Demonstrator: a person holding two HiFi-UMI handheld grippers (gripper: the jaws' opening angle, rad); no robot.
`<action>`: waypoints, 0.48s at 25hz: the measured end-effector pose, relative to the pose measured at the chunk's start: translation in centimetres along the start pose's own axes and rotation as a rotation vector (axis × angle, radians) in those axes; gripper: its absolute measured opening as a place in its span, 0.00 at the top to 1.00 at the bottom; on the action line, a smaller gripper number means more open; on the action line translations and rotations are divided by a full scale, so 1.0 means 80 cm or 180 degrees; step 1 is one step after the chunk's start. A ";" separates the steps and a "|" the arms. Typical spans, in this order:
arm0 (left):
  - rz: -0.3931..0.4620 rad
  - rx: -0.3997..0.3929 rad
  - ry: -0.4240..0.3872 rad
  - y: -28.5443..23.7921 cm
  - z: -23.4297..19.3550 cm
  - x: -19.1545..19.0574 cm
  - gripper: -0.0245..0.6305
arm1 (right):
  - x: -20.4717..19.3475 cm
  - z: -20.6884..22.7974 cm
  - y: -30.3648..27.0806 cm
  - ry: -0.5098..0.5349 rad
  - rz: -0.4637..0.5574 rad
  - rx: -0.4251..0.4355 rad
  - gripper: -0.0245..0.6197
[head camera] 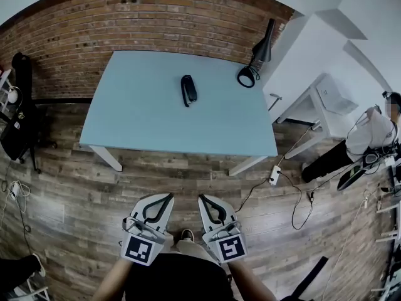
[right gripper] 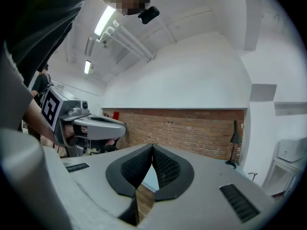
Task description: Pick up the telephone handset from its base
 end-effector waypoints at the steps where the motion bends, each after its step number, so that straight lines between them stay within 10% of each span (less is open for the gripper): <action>1: 0.0090 -0.0043 -0.0023 0.001 -0.008 0.003 0.92 | 0.002 -0.003 -0.009 0.0023 -0.0029 -0.0026 0.97; 12: 0.0269 -0.0082 -0.0063 0.000 -0.056 -0.005 0.92 | 0.013 -0.009 -0.067 0.0171 -0.0014 -0.0112 0.97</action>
Point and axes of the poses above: the fingertips, and each gripper's own axes: y backward along the fingers, z to its right, x out of its top, the point moved 8 cm from there along y, backward along the fingers, and after that the axes turned 7 degrees about x, right-handed, at the moved point
